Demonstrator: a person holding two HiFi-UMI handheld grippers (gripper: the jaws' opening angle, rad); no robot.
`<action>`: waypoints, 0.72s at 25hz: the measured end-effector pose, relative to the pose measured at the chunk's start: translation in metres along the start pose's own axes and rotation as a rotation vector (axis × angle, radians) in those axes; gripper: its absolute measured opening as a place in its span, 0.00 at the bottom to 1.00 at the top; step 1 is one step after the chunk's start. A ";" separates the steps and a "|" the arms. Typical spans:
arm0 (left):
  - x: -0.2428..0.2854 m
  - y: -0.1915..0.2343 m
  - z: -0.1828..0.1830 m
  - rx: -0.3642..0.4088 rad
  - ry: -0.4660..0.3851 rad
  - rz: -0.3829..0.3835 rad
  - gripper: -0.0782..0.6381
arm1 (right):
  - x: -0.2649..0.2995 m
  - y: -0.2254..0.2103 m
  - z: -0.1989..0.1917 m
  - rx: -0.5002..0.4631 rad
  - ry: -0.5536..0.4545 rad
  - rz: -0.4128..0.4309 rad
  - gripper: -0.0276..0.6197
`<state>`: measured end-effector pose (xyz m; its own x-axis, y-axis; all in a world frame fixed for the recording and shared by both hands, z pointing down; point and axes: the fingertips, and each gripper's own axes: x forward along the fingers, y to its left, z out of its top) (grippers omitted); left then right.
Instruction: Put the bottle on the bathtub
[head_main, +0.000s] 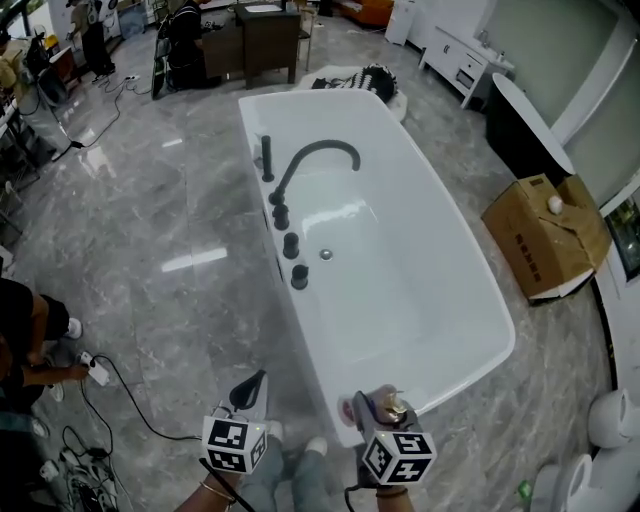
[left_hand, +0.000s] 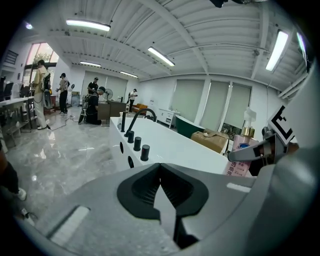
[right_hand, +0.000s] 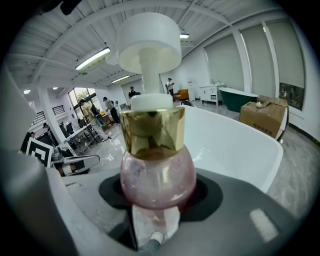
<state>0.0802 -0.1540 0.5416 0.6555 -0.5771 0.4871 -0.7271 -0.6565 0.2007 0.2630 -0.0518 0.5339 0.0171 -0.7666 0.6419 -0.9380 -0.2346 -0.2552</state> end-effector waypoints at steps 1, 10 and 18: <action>0.000 0.002 -0.003 -0.006 0.001 0.005 0.12 | 0.002 0.001 -0.002 -0.007 0.006 0.004 0.38; 0.002 0.017 -0.012 -0.025 0.005 0.018 0.12 | 0.021 0.009 -0.010 -0.056 0.035 0.012 0.38; 0.005 0.026 -0.020 -0.031 0.017 0.026 0.12 | 0.048 0.009 0.008 -0.073 0.013 0.017 0.38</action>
<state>0.0602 -0.1641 0.5658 0.6329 -0.5855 0.5066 -0.7500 -0.6259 0.2137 0.2584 -0.0954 0.5574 -0.0026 -0.7622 0.6473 -0.9608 -0.1776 -0.2129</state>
